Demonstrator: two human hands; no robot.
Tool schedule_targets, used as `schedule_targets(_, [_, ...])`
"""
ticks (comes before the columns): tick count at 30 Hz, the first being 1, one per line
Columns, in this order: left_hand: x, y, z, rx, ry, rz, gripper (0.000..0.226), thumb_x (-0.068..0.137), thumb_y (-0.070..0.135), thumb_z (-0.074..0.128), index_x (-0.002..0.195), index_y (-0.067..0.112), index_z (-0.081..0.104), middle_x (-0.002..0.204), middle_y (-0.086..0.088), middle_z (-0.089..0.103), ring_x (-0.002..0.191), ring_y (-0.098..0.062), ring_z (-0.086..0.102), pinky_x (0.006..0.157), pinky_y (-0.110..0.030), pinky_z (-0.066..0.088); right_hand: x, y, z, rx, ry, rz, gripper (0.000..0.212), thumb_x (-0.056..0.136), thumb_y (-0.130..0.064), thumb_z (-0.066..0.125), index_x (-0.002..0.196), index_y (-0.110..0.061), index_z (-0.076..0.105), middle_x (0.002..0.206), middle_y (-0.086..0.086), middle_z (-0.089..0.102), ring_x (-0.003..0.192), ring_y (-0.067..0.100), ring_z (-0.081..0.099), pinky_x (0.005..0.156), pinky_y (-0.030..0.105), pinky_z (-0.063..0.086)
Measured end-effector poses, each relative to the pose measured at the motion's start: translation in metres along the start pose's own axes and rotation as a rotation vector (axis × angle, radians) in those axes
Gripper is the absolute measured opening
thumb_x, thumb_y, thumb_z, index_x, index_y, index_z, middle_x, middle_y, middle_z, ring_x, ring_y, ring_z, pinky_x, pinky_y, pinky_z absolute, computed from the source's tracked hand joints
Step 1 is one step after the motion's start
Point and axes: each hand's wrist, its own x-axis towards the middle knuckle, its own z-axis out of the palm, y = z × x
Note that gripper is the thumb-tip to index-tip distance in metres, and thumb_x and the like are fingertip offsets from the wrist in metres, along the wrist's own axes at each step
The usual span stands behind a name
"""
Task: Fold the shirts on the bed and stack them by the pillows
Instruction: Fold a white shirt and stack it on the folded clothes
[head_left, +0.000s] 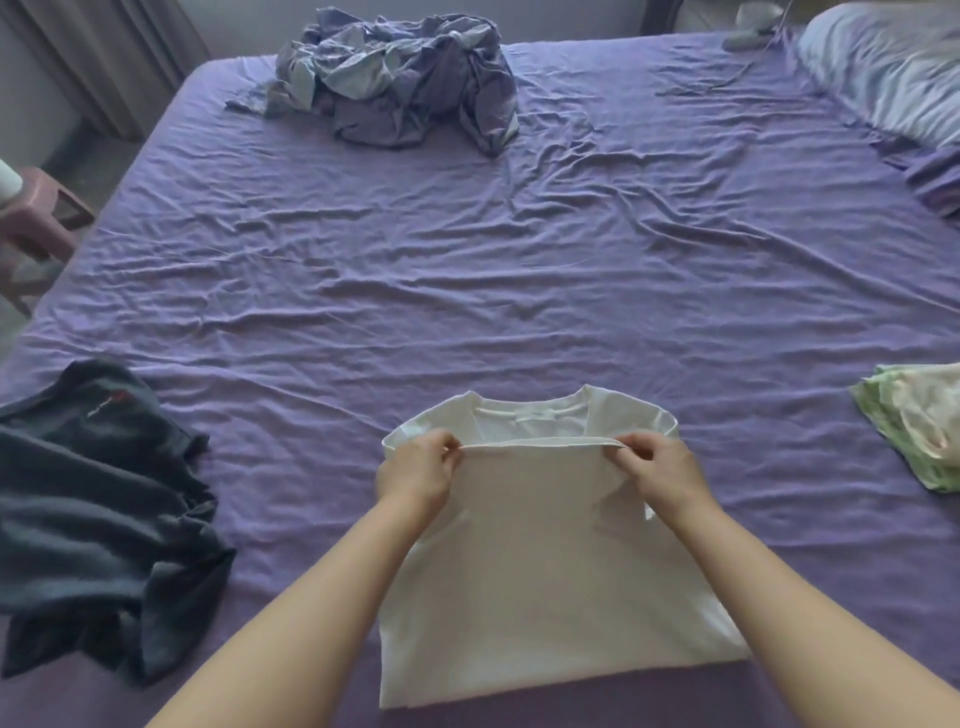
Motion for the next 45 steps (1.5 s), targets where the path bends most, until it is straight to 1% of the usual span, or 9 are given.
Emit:
schedule_targets(5, [0.024,-0.004,0.028,-0.012,0.068,-0.007,0.022,0.093,0.035,0.052,0.111,0.025,0.061,0.119,0.002,0.063,0.111,-0.019,0.056,0.086,-0.032,0.041,0.033,0.007,0.015,-0.05,-0.049,-0.053,0.007,0.087,-0.019,0.064,0.093,-0.017,0.067,0.089,-0.003,0.067,0.087,0.015,0.061,0.082,0.029,0.045])
schedule_targets(10, [0.019,-0.019,0.047,-0.089,0.199,-0.009,0.018,0.09,0.037,0.058,0.097,0.023,0.068,0.103,0.003,0.069,0.099,-0.02,0.062,0.078,-0.031,0.041,0.035,0.026,0.028,0.02,-0.001,-0.088,0.014,0.085,-0.026,0.067,0.072,-0.031,0.064,0.07,-0.015,0.065,0.069,0.0,0.058,0.064,0.012,0.041])
schedule_targets(16, [0.061,-0.008,0.027,-0.148,0.314,0.06,0.017,0.089,0.036,0.061,0.093,0.022,0.07,0.094,0.001,0.069,0.092,-0.02,0.062,0.078,-0.033,0.043,0.075,0.01,0.017,-0.004,0.108,-0.131,0.011,0.085,-0.027,0.066,0.074,-0.03,0.065,0.067,-0.018,0.063,0.065,-0.007,0.056,0.06,0.006,0.038])
schedule_targets(25, [0.091,-0.001,0.038,0.029,0.323,0.042,0.026,0.091,0.044,0.054,0.102,0.027,0.069,0.1,-0.001,0.066,0.101,-0.022,0.058,0.084,-0.034,0.037,0.089,0.021,0.021,-0.062,0.182,-0.189,0.006,0.087,-0.025,0.064,0.087,-0.022,0.07,0.082,-0.007,0.066,0.081,0.013,0.059,0.064,0.017,0.033])
schedule_targets(29, [0.086,0.009,0.039,0.206,0.376,0.028,0.02,0.087,0.04,0.06,0.104,0.03,0.067,0.111,0.004,0.059,0.109,-0.022,0.047,0.088,-0.034,0.029,0.096,0.014,0.02,-0.109,0.122,-0.215,0.011,0.087,-0.023,0.064,0.095,-0.016,0.067,0.089,-0.003,0.064,0.086,0.015,0.057,0.071,0.006,0.034])
schedule_targets(33, [0.051,0.037,0.063,0.144,0.538,0.38,0.016,0.075,0.019,0.074,0.09,0.022,0.07,0.102,-0.003,0.065,0.104,-0.025,0.052,0.088,-0.039,0.037,0.063,0.029,0.018,-0.105,0.229,-0.356,0.035,0.074,-0.021,0.079,0.101,-0.007,0.061,0.098,0.001,0.059,0.095,0.018,0.052,0.085,0.024,0.036])
schedule_targets(38, [0.008,0.076,0.115,0.115,0.332,0.579,0.021,0.076,0.022,0.072,0.097,0.023,0.073,0.109,-0.003,0.069,0.111,-0.028,0.062,0.092,-0.06,0.044,0.025,0.065,0.005,-0.395,0.178,-0.526,0.039,0.059,-0.021,0.088,0.09,-0.012,0.066,0.115,0.008,0.062,0.108,0.026,0.056,0.087,0.035,0.043])
schedule_targets(42, [-0.003,0.091,0.142,0.104,0.337,0.482,0.036,0.076,0.017,0.062,0.111,0.014,0.068,0.119,-0.007,0.065,0.117,-0.028,0.058,0.099,-0.057,0.04,0.037,0.067,-0.015,-0.163,0.315,-0.321,0.009,0.078,-0.014,0.074,0.086,-0.014,0.071,0.092,0.002,0.07,0.088,0.025,0.065,0.076,0.026,0.044])
schedule_targets(45, [-0.002,0.105,0.152,0.107,0.334,0.628,0.029,0.086,0.02,0.049,0.105,0.015,0.069,0.116,-0.005,0.066,0.118,-0.028,0.057,0.097,-0.059,0.041,0.054,0.068,-0.03,-0.047,0.329,-0.137,0.009,0.088,-0.024,0.064,0.093,-0.018,0.069,0.089,-0.001,0.07,0.083,0.019,0.064,0.074,0.028,0.046])
